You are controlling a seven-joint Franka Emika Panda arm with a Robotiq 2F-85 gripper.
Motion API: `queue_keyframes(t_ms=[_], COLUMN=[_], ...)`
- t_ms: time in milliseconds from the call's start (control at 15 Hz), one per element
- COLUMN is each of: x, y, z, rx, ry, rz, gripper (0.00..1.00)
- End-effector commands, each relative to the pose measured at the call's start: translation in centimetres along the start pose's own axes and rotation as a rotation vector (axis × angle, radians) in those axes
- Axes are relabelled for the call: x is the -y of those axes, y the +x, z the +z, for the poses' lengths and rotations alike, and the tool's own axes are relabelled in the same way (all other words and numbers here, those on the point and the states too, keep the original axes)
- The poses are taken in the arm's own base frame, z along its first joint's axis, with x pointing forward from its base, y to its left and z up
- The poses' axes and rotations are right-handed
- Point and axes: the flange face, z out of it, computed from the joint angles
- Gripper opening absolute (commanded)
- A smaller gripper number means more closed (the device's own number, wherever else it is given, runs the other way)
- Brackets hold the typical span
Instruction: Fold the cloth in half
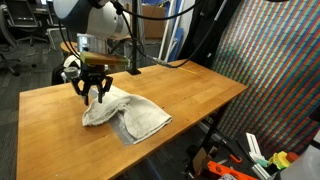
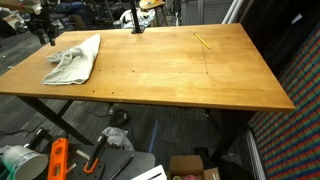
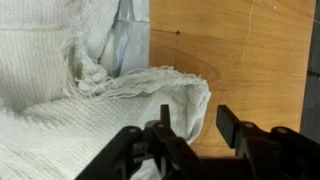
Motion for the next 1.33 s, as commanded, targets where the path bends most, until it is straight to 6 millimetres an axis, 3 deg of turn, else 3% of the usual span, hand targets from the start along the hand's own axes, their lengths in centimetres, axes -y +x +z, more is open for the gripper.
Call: queue_keyframes(t_ms=[0,133,400,600,933,1267], x=[-2.8,-5.5,-10.3,-12.0,-11.6,-10.7], y=[-0.6,-1.1,-2.0,-3.4,-6.9,-7.9], z=[-0.9,-0.9,-0.3,1.4,3.7,5.5], rx=[0.069,0.100,0.122,0.143,0.195,0.083], ry=[0.006,0.021,0.066,0.087,0.136,0.244], rz=[-0.041,-0.048,-0.044,-0.070,-0.205,-0.257], gripper=[0.83,0.98,1.00,1.00,1.00,1.00])
